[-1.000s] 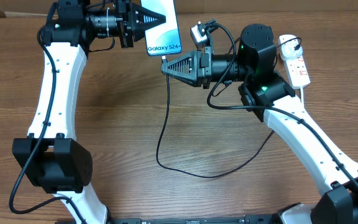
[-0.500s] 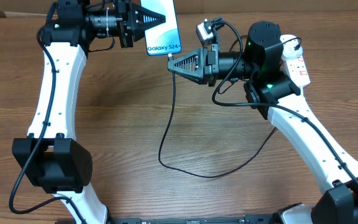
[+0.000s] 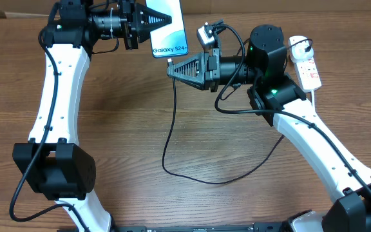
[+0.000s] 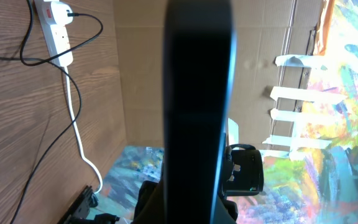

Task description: Plug charger to phone and switch on socket

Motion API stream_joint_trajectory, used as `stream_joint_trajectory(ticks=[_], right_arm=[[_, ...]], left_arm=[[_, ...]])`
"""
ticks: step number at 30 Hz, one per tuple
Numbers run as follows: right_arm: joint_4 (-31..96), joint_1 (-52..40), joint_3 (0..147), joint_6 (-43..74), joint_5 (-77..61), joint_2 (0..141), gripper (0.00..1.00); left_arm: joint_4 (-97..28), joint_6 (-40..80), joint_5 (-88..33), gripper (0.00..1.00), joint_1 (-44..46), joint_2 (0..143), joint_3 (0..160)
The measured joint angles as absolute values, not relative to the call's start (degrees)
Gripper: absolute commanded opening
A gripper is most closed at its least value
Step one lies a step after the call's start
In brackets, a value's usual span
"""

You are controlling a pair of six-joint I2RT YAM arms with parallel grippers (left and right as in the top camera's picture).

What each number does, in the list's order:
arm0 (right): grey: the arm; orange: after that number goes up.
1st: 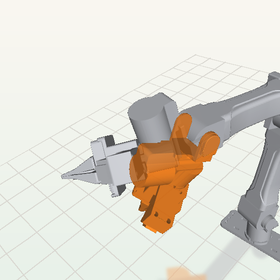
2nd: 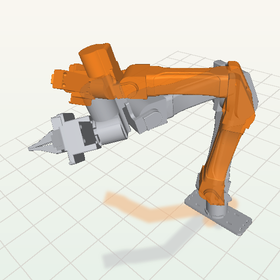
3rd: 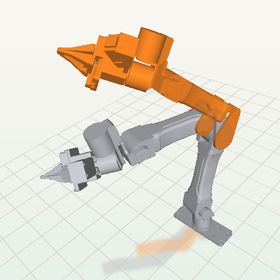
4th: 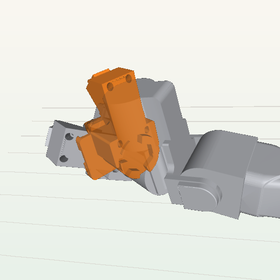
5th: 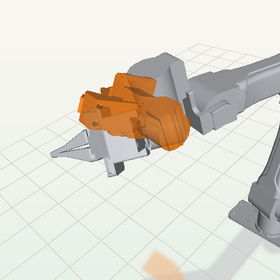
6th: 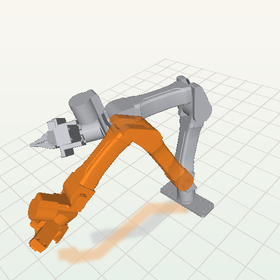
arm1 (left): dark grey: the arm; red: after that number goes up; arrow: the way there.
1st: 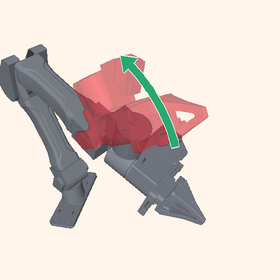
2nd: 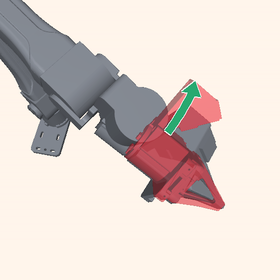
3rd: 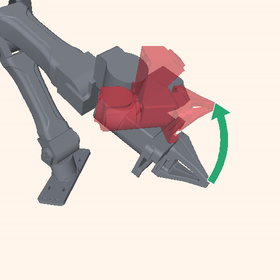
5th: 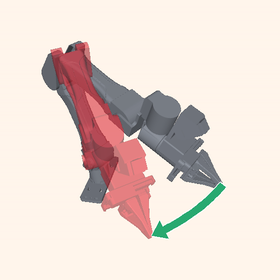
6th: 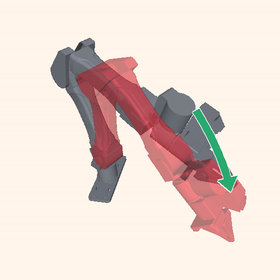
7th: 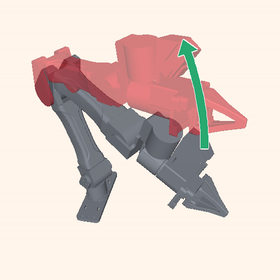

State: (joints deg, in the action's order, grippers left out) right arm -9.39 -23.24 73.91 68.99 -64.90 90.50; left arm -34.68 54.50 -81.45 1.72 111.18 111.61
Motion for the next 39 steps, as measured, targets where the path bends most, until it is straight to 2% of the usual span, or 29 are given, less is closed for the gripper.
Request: stream_joint_trajectory(ticks=[39], right_arm=[[-9.52, -22.63, 73.91, 68.99, -64.1, 90.5, 0.04]], left_arm=[[-34.68, 54.5, -81.89, 0.04, 1.72, 111.18, 111.61]])
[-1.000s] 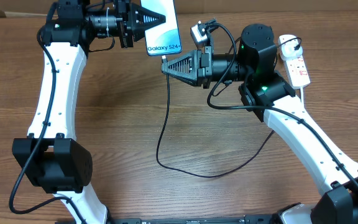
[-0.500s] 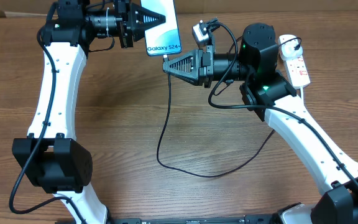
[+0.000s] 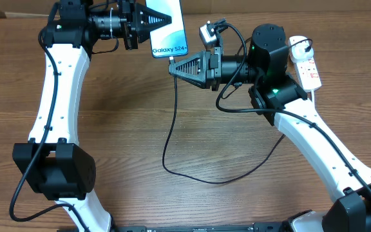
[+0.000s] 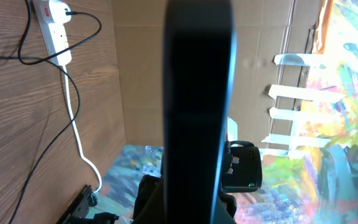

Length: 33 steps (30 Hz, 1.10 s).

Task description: Plug charger to phone and switch on socket

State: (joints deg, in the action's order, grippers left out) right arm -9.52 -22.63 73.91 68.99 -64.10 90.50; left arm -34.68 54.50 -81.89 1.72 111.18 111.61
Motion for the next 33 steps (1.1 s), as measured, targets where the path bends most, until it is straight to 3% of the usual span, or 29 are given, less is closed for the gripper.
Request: stream_joint_trajectory(ticks=[33], right_arm=[[-15.84, -22.65, 73.91, 71.16, -64.73, 93.58, 0.04]], left_arm=[[-34.44, 53.89, -81.84, 0.04, 0.97, 111.42, 111.61]])
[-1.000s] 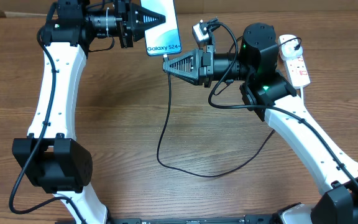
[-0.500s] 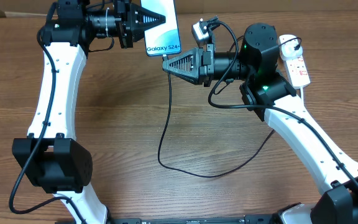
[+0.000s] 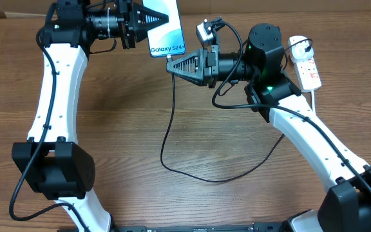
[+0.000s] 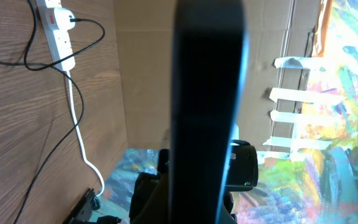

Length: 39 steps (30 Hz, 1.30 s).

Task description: Plug charger to phone and switch on socket

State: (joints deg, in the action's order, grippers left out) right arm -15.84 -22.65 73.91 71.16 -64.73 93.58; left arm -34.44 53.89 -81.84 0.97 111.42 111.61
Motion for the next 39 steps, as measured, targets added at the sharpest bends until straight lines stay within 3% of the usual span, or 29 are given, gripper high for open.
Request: stream_joint_trajectory(ticks=[30, 39], right_arm=[[-17.56, -22.65, 73.91, 70.48, -65.58, 94.11, 0.04], [-17.34, -22.7, 73.91, 70.48, -66.98, 94.11, 0.04]], left_arm=[[-34.48, 53.67, -82.37, 0.04, 0.97, 111.42, 111.61], [-39.57, 51.16, -82.3, 0.04, 0.95, 111.42, 111.61]])
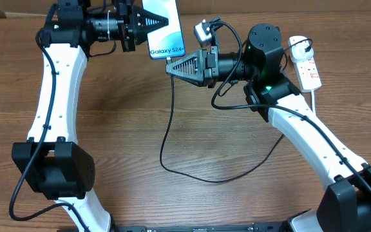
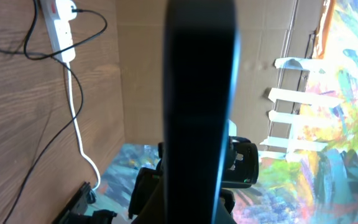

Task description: Plug charger to phone and switch on socket

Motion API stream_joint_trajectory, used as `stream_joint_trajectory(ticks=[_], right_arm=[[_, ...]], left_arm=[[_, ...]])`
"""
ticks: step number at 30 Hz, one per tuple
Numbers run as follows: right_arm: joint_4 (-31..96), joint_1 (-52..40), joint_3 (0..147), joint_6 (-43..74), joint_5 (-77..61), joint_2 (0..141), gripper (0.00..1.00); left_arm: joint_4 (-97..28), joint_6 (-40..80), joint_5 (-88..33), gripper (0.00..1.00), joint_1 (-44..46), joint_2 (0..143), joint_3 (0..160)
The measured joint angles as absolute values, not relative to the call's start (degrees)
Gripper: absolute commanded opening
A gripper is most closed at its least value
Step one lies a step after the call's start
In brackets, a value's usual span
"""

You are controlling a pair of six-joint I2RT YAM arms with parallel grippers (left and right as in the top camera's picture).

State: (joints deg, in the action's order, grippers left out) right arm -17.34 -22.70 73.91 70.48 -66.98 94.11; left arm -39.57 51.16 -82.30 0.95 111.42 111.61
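Observation:
A white Galaxy S24 phone [image 1: 163,29] is held off the table at the back, its lower edge pointing toward the front, with my left gripper [image 1: 148,22] shut on it. In the left wrist view the phone [image 2: 199,106] is a dark slab filling the middle. My right gripper [image 1: 171,66] is shut on the black charger plug just under the phone's lower edge; whether the plug is in the port cannot be told. The black cable [image 1: 172,142] loops over the table to the white socket strip [image 1: 304,62] at the far right, also seen as the strip [image 2: 58,28].
A brown wooden table [image 1: 108,148] carries both arms. A cardboard wall [image 2: 142,68] stands behind the table. The strip's white lead [image 2: 79,130] runs off the table's edge. A small white adapter [image 1: 205,32] rides on the right arm.
Both grippers have barely moved. The phone sits slightly further left in the left wrist view, and the socket strip shows nearer the top left corner there.
At every earlier moment my left gripper held the phone up at the back and my right gripper held the plug just below it. Between them the right gripper edged left and toward the phone's lower edge, where it stays now.

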Motion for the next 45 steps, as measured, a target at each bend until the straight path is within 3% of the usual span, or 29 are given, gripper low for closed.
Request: stream_joint_trajectory(ticks=[45], right_arm=[[-15.7, -23.03, 73.91, 73.3, -68.58, 94.19, 0.04]], left_arm=[[-45.91, 43.0, -83.59, 0.04, 0.75, 111.42, 111.61]])
